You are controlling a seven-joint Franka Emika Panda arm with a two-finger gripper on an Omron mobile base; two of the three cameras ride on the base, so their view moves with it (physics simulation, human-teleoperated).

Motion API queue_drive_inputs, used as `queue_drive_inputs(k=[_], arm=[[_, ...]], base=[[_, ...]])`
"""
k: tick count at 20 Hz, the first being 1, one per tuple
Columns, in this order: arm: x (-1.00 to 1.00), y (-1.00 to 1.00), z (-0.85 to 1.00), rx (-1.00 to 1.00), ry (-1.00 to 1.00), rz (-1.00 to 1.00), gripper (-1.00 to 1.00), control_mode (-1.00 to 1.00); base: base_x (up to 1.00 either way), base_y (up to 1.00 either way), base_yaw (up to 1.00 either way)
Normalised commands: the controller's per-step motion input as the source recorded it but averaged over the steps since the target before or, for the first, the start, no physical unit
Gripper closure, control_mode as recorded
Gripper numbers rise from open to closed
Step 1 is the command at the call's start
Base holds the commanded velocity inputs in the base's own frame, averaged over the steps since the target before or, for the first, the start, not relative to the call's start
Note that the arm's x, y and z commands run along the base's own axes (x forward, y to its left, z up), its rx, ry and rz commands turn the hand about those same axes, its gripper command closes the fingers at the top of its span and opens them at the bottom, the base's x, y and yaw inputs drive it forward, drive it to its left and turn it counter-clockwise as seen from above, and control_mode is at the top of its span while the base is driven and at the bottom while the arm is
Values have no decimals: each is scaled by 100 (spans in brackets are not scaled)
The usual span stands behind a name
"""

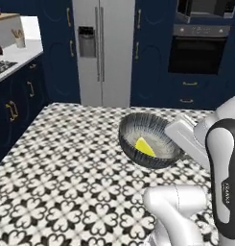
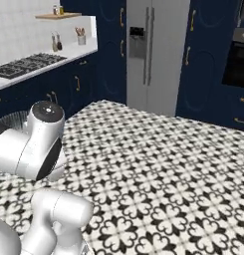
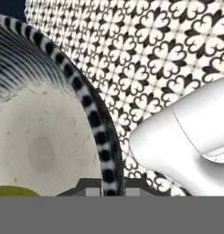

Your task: Pick the lemon wedge from the sink and place it in the bowl. Then pick the bowl and place it in the microwave. Then close the microwave door and press the start button.

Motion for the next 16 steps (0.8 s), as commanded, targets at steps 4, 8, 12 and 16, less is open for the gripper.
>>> queue_drive_inputs(k=[4, 8, 12, 16], arm=[[0, 0, 0, 0, 0, 0, 100, 100], [0, 0, 0, 0, 0, 0, 100, 100], [0, 0, 0, 0, 0, 0, 100, 100], [0, 0, 0, 0, 0, 0, 100, 100]], base=[[70, -54, -62], [98, -94, -45], [100, -100, -32], [100, -98, -25]])
